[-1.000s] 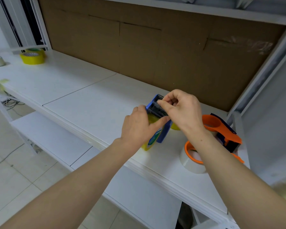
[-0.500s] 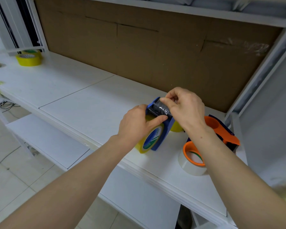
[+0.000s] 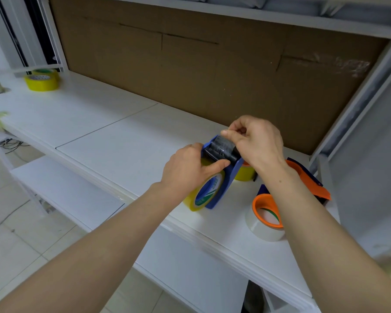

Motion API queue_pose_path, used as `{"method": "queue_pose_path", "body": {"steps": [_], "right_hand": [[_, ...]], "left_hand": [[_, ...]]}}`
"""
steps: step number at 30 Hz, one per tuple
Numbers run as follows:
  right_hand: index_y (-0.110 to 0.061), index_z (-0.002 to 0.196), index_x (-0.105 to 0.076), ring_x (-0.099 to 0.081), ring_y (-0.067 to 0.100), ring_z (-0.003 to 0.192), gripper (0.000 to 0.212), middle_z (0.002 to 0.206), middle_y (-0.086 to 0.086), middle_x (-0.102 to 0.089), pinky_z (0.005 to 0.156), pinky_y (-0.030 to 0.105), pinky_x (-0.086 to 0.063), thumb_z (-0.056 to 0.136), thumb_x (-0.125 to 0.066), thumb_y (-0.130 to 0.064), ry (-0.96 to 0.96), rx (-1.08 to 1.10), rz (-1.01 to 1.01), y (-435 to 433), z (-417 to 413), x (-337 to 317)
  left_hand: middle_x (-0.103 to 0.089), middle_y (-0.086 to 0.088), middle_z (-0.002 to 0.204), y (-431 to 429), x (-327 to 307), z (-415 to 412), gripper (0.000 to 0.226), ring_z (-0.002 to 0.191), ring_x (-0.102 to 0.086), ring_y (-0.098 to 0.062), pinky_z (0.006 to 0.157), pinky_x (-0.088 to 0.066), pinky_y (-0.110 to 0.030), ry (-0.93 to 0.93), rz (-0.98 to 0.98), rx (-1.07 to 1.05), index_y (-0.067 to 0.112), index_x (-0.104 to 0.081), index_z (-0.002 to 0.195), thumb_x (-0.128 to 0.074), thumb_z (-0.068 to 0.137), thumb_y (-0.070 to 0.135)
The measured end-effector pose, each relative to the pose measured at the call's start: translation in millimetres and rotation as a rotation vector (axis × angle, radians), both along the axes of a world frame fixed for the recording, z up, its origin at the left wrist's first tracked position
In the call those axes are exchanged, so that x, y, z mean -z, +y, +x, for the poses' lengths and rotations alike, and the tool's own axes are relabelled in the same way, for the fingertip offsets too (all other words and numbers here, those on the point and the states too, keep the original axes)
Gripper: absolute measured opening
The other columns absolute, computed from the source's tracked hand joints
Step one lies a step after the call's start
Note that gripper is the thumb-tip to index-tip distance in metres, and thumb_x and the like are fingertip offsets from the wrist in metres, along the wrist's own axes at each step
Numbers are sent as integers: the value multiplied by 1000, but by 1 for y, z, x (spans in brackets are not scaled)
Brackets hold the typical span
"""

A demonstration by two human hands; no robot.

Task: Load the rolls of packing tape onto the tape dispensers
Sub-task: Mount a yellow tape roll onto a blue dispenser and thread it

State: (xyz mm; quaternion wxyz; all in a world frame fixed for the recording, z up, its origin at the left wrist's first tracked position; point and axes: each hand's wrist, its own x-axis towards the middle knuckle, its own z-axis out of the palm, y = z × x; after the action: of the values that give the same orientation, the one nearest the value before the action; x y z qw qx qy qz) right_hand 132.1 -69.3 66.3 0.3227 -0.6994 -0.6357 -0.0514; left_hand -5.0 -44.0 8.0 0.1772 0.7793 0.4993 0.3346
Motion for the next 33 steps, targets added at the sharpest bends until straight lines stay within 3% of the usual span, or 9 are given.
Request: {"method": "queue_pose_path", "body": {"steps": [6, 9, 12, 16, 27, 30, 33], "right_hand": [[-20, 96, -63, -60, 24, 93, 24, 97, 1, -66, 69, 30, -39, 91, -54, -41, -214, -31, 30, -7, -11, -5], [-16, 96, -61, -58, 24, 92, 22, 99, 3, -63, 69, 30, -39, 92, -53, -36, -225, -115, 17, -7, -17, -10], [-15, 93, -62, -62, 27, 84, 21, 89, 6, -64, 72, 37, -49, 90, -58, -35, -120, -114, -46, 1, -7, -13], [-15, 91, -65, -57, 22, 82, 22, 85, 2, -61, 69, 33, -45, 87, -62, -36, 8, -47, -51, 4, 6, -9], [-21, 85, -64, -59, 20, 81, 17, 84, 1, -63, 71, 38, -50, 84, -65, -38, 126, -26, 3, 7, 14, -16], [-23, 74, -62, -60, 18, 77, 17, 75, -3, -63, 72, 38, -51, 82, -68, -37, 257, 14, -27, 10, 21, -14], [-21, 66, -61, -53, 11, 64, 20, 65, -6, -57, 62, 28, -46, 80, -72, -29, 468, 52, -87, 14, 27, -6]], "left_hand": [[-58, 1, 77, -1, -3, 0, 51, 67, -54, -18, 54, -42, -29, 81, 4, -45, 17, -53, 85, -57, 75, 67], [-56, 1, 76, -2, -5, 4, 52, 66, -52, -18, 49, -36, -26, 118, 15, -57, 17, -50, 80, -56, 74, 68], [-60, 1, 80, -3, -5, 4, 54, 70, -56, -18, 52, -40, -27, 118, 18, -51, 16, -56, 88, -56, 74, 69], [-62, 1, 83, -4, -4, 2, 54, 75, -58, -20, 58, -47, -31, 111, 12, -34, 19, -59, 93, -56, 74, 69], [-63, 2, 84, -6, -4, -2, 48, 73, -55, -19, 57, -41, -28, 74, -6, -17, 20, -58, 90, -58, 75, 65], [-60, 4, 83, -8, -3, -4, 48, 72, -52, -15, 52, -35, -24, 61, 0, -8, 20, -58, 94, -58, 75, 64], [-62, 4, 89, -9, -1, -5, 50, 75, -51, -12, 51, -32, -20, 55, 0, 7, 21, -59, 101, -57, 76, 64]]}}
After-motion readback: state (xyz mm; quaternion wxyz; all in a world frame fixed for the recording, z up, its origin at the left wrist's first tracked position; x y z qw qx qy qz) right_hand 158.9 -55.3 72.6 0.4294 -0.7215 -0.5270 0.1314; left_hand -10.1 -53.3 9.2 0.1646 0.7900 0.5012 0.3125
